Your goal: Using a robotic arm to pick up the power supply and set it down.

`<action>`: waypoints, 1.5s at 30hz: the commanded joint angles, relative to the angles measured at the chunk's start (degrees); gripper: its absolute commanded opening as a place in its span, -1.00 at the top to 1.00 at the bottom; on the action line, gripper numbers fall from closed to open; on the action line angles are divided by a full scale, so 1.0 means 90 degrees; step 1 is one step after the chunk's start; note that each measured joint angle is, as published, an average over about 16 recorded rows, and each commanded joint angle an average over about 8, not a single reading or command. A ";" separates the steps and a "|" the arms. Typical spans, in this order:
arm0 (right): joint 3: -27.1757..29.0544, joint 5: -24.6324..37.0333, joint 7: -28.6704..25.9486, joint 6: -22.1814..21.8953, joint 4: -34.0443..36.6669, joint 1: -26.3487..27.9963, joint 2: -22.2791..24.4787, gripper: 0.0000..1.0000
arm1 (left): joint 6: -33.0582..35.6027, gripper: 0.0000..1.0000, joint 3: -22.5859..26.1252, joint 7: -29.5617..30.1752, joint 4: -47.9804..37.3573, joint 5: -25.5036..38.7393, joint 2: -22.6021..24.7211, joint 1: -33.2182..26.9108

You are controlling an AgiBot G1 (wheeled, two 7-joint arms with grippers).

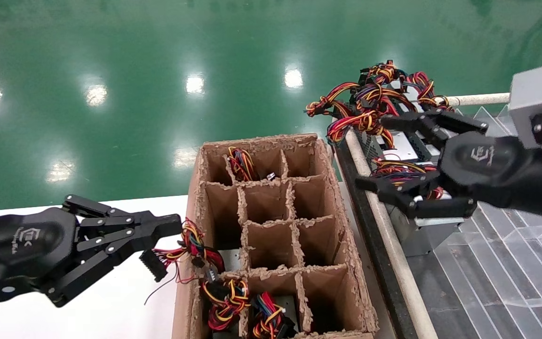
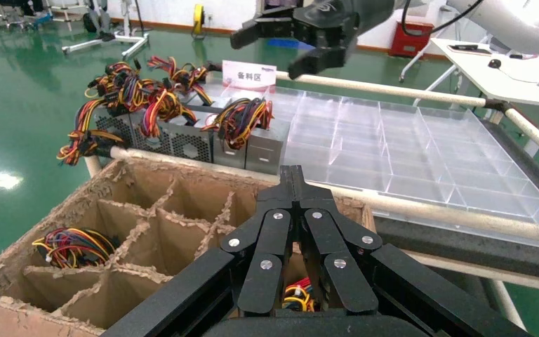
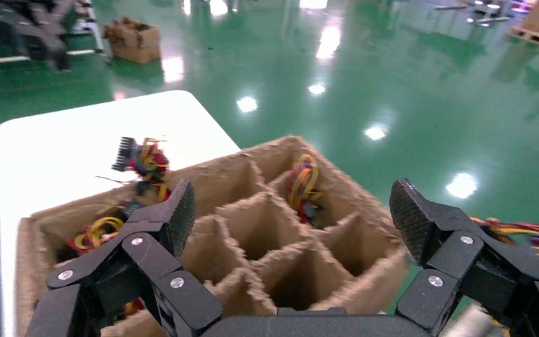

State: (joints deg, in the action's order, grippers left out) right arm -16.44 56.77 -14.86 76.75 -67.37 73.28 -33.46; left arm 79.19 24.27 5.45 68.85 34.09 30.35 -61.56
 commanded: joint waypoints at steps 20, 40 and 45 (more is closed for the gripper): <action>0.0028 -0.0995 0.0275 0.0597 -0.0415 -0.0783 -0.0104 -1.00 | 0.0000 -1.00 0.0000 0.0000 0.0000 0.0000 0.0000 0.0000; 0.0048 -0.1755 0.0483 0.1048 -0.0729 -0.1380 -0.0181 -1.00 | -0.0002 -1.00 -0.0001 0.0000 -0.0002 -0.0001 0.0000 0.0001; 0.0049 -0.1735 0.0476 0.1036 -0.0718 -0.1361 -0.0181 -1.00 | -0.0002 -1.00 -0.0001 0.0000 -0.0002 -0.0001 0.0000 0.0001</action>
State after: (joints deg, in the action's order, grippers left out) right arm -16.00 41.17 -10.58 86.07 -73.84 61.03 -35.09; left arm 79.17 24.27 5.44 68.83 34.08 30.35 -61.55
